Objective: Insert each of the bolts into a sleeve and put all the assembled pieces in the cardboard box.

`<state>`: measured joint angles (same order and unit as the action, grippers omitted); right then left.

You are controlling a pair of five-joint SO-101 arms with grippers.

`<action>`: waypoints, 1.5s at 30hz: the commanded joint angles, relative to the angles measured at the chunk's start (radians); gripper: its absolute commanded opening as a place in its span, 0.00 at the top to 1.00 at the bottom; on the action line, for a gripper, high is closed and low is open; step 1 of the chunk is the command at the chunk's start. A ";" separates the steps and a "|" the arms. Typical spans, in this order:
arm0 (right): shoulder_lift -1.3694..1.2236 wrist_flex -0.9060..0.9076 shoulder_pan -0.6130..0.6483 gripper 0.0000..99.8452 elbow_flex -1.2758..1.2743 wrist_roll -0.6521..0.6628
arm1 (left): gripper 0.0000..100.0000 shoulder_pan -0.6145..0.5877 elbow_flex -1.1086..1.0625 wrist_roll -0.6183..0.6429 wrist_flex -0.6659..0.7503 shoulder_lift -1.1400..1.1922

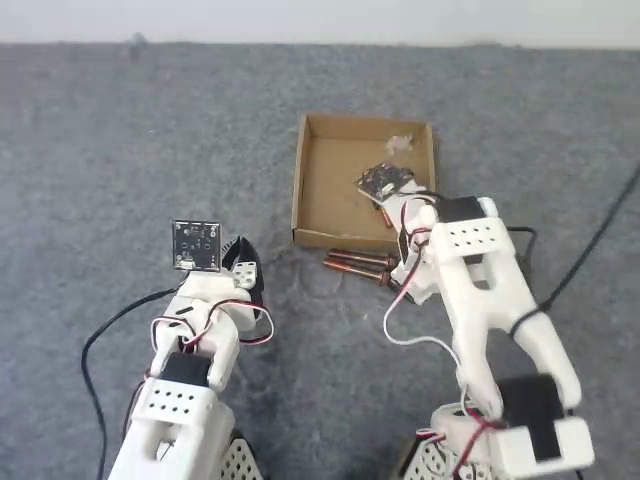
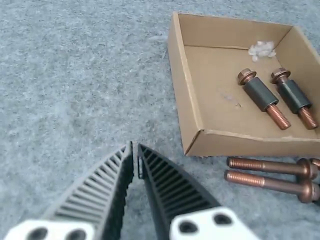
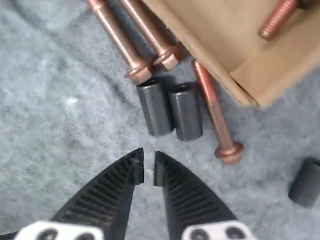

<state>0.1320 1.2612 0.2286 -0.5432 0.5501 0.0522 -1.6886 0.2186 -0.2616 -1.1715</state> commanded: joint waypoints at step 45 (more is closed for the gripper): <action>-0.226 -0.249 -0.019 0.86 0.002 0.164 | 0.99 -0.003 0.010 -0.008 0.029 -0.021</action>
<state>-0.0936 1.0173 0.1949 -0.5554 0.7004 0.0522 -1.6886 0.2186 -0.2616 -1.1715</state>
